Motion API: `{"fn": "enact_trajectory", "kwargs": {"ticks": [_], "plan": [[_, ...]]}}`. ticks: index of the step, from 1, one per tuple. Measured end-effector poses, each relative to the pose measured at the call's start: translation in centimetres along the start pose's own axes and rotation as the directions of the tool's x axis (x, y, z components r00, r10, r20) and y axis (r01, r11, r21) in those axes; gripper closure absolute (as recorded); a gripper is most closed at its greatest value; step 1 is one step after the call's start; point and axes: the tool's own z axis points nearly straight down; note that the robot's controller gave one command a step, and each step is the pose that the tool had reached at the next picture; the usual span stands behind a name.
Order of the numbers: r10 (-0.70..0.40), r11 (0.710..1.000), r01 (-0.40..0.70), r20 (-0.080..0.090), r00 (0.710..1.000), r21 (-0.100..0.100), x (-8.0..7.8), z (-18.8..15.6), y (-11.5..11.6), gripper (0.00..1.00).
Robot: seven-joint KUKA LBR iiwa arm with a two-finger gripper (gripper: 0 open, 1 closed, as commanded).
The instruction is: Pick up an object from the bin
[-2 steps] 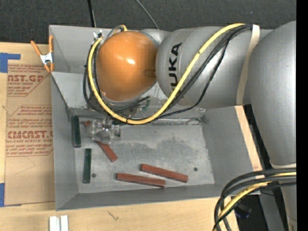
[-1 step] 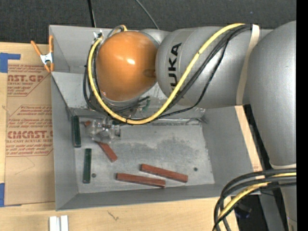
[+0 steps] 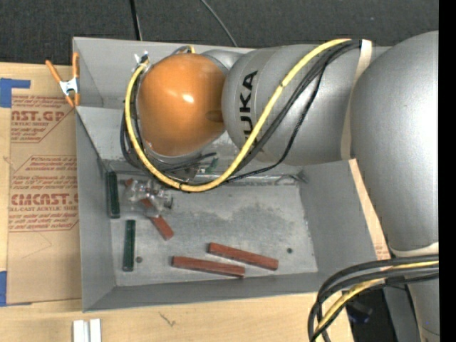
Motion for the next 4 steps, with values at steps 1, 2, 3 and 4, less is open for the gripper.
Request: {"fn": "enact_trajectory", "kwargs": {"ticks": [1,2,3,4], "plan": [[0.279,0.960,-0.279,-0.003,0.960,-0.003,0.7,0.5,0.0,1.00],[0.217,0.976,-0.217,-0.003,0.976,-0.002,2.3,-1.7,7.1,0.00],[0.217,0.976,-0.217,-0.003,0.976,-0.002,2.4,-1.6,7.0,0.00],[0.073,0.997,-0.073,0.004,0.997,0.004,2.4,0.6,5.7,0.00]]}}
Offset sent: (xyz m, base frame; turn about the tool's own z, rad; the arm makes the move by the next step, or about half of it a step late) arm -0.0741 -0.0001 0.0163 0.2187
